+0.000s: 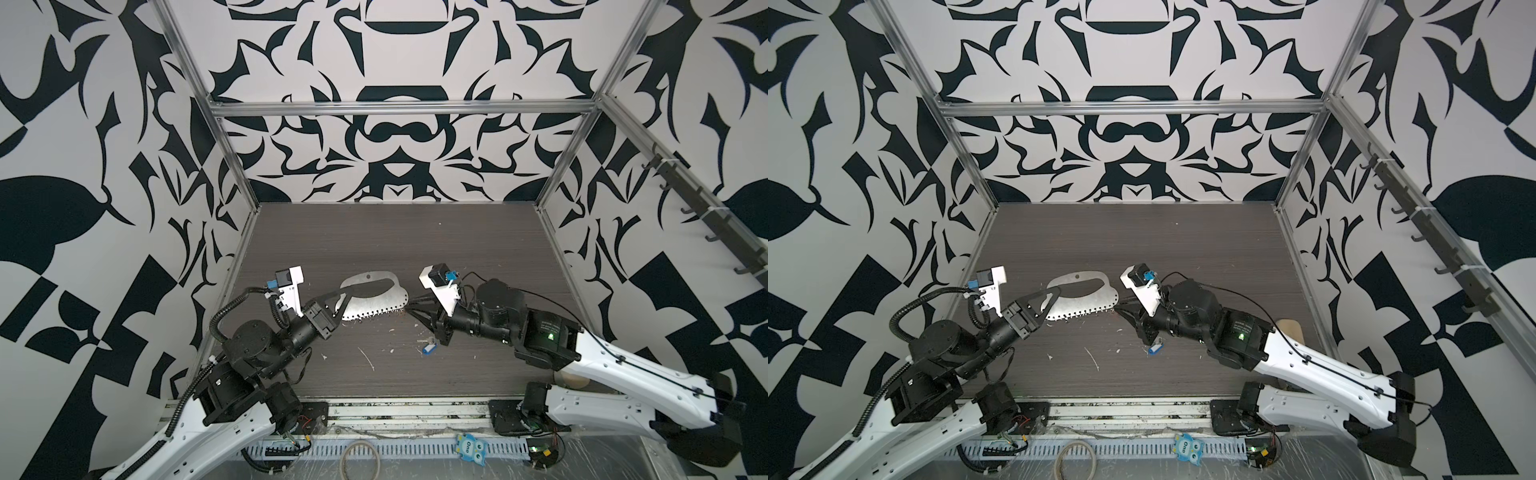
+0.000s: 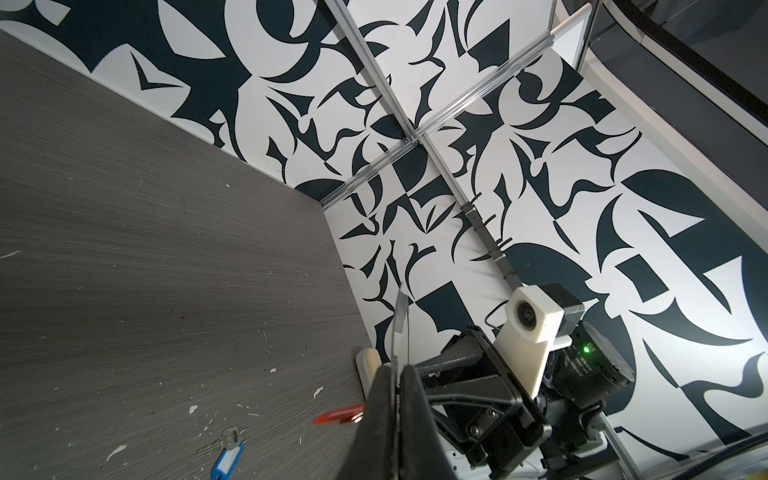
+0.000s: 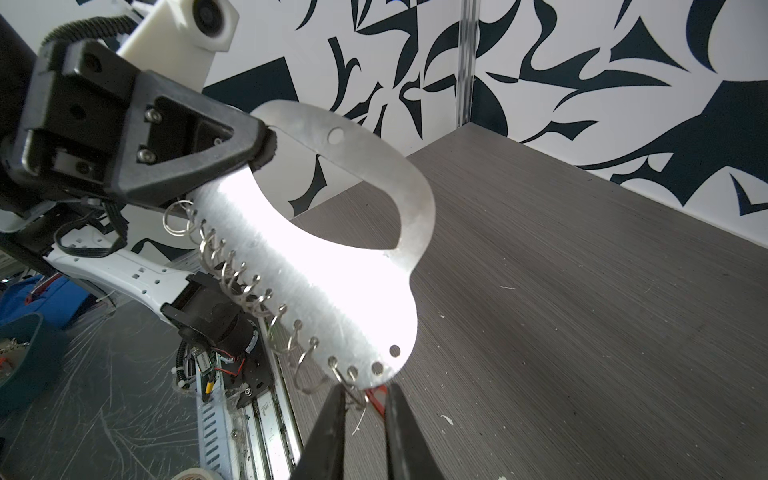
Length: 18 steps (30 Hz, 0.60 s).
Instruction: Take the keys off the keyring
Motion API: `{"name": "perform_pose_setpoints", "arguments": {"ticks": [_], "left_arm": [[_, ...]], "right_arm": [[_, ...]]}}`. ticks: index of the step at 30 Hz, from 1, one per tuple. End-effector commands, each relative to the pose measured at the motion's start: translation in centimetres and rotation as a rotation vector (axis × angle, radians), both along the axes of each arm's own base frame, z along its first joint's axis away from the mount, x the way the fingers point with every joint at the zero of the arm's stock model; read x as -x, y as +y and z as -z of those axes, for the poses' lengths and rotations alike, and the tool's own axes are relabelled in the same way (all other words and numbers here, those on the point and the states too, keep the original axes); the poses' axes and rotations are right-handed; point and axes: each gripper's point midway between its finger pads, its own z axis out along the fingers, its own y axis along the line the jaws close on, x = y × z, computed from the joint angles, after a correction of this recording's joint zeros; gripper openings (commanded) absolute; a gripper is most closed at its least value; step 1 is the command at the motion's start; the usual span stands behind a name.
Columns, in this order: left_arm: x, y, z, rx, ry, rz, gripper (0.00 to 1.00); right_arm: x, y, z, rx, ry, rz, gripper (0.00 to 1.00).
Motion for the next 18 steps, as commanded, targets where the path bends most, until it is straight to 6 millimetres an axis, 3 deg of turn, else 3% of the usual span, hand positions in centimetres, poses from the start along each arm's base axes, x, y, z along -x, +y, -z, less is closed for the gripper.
{"name": "perform_pose_setpoints", "arguments": {"ticks": [1,4,13,18], "left_arm": [[0.42,0.15,-1.95,0.054,-0.038,0.015,0.00],[0.40,0.18,-1.80,0.055,-0.036,0.013,0.00],[0.40,0.43,-1.84,0.064,-0.039,0.004,0.00],[0.27,0.50,-1.18,0.052,-0.021,-0.004,0.00]], "right_arm": [[0.19,0.63,-2.54,-0.071,-0.029,-0.022,0.21],[0.33,0.95,-2.51,-0.075,-0.024,-0.037,0.20],[0.49,1.18,-2.33,-0.084,-0.017,-0.049,0.00],[0.22,0.71,-2.91,-0.093,-0.025,-0.021,0.00]]}}
